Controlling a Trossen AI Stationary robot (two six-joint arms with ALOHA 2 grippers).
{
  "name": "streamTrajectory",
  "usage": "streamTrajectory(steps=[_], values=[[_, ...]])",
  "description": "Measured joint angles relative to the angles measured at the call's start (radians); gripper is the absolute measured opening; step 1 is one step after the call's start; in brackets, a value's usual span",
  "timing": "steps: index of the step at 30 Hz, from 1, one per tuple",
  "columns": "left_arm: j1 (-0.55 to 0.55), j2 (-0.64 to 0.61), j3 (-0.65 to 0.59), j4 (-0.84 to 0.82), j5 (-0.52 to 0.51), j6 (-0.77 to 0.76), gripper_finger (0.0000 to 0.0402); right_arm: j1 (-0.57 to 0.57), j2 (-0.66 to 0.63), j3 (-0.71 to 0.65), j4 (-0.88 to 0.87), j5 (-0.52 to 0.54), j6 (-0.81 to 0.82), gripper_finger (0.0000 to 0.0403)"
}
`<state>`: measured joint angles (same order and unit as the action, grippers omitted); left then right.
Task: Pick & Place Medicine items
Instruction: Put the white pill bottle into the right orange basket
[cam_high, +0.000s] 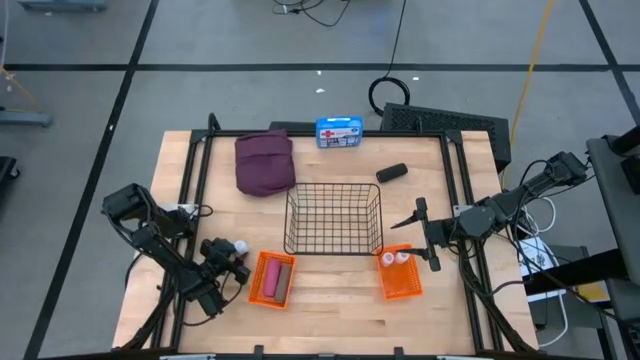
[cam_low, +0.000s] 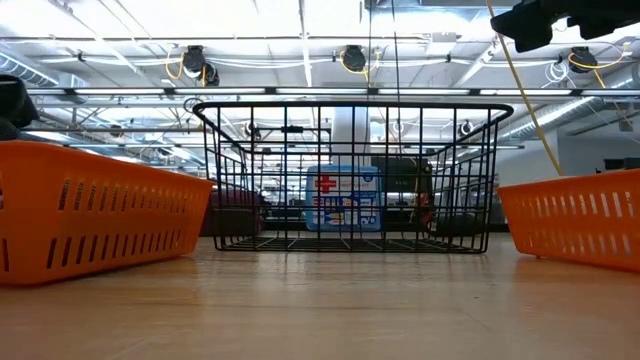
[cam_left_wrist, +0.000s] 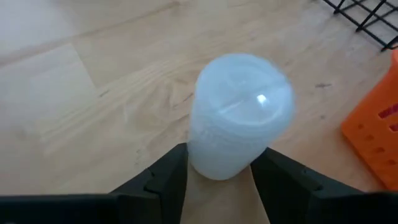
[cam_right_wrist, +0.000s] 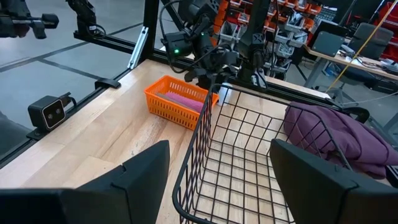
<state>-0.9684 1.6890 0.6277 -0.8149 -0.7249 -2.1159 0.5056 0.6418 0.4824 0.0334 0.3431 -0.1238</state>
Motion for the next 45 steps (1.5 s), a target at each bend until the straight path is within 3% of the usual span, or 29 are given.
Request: streamTrajectory(steps=[10,17,23,35,39,45], values=[[0.017,0.000,-0.085,0.132,-0.122,0.000,0.0175,0.000,0.000,0.000,0.000,0.000,0.000,0.0265],[0.069,0.000,-0.101,0.135,-0.144,0.075,0.0168,0.000,0.000,0.000,0.000,0.000,0.000,0.0265],[0.116,0.000,-0.105,0.133,-0.268,0.107,0.0125,0.000,0.000,0.000,0.000,0.000,0.000,0.0265],[0.170,0.000,-0.104,0.129,-0.240,0.158,0.0032,0.000,0.000,0.000,-0.007,0.000,0.000,0.0265],[0.203,-0.018,-0.080,0.047,-0.220,0.158,0.0044,0.000,0.000,0.000,-0.009,0.001,0.000,0.0265],[0.300,-0.153,-0.009,-0.187,-0.176,0.310,0.0124,0.000,0.000,0.000,-0.010,0.028,0.000,0.0265]])
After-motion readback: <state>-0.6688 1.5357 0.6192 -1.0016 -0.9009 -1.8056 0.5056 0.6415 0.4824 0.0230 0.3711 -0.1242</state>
